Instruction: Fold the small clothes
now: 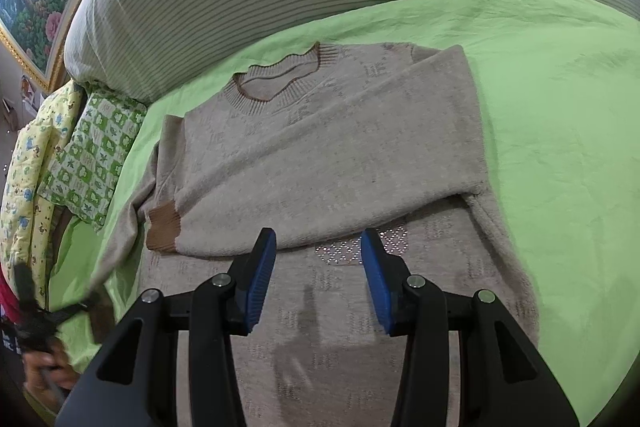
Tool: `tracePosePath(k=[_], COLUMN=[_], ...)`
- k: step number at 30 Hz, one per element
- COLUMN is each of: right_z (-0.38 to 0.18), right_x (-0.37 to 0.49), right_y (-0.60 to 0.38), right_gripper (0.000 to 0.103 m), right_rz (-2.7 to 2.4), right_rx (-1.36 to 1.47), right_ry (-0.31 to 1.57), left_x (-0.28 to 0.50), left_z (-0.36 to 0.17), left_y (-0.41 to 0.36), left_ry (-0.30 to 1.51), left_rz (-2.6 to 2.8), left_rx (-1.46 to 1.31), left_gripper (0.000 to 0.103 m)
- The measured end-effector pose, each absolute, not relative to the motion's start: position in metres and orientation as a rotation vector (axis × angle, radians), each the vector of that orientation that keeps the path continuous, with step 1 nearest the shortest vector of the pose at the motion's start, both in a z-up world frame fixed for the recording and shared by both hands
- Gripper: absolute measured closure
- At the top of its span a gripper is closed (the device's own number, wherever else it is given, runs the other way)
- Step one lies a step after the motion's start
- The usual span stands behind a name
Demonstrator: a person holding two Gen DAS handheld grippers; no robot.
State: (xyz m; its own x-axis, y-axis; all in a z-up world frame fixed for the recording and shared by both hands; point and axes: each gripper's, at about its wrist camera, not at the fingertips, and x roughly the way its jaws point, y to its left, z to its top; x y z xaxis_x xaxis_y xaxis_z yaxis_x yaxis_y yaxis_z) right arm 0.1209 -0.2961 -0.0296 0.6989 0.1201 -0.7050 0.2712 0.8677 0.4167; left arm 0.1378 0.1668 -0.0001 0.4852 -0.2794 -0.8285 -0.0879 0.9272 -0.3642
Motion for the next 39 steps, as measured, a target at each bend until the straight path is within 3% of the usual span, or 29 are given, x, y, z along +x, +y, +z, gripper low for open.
tracePosePath(k=[10,12,14,17,22,32,39], right_z=[-0.022,-0.023,-0.026,-0.033,-0.048,-0.057,-0.080], right_x=[0.110,0.105,0.101,0.096,0.089,0.109,0.131], right_y=[-0.318,-0.326,-0.333,-0.344,-0.360,-0.372,-0.382], right_gripper=[0.058,0.058,0.058,0.058,0.057,0.057,0.058], right_rz=[-0.114,-0.129,-0.145,-0.171,-0.198,-0.192,-0.283], right_rx=[0.571,0.586,0.597,0.614,0.648,0.668,0.729], right_ry=[0.755,0.751,0.751,0.761,0.779,0.794,0.861], left_x=[0.219,0.235,0.248,0.257,0.238,0.236,0.260], left_z=[0.144,0.140,0.120,0.073,0.009,-0.067,-0.091], left_y=[-0.028,-0.072,-0.106,-0.135,-0.093,0.072,0.078], left_ry=[0.778,0.789,0.856,0.946,1.057,1.134,1.156], left_rz=[-0.612,-0.657,-0.673,-0.641,-0.502,-0.055,0.024], left_rx=[-0.394,-0.360,-0.315,-0.224,-0.177,-0.078,0.021], left_gripper=[0.092,0.086,0.069,0.068,0.068,0.066,0.065])
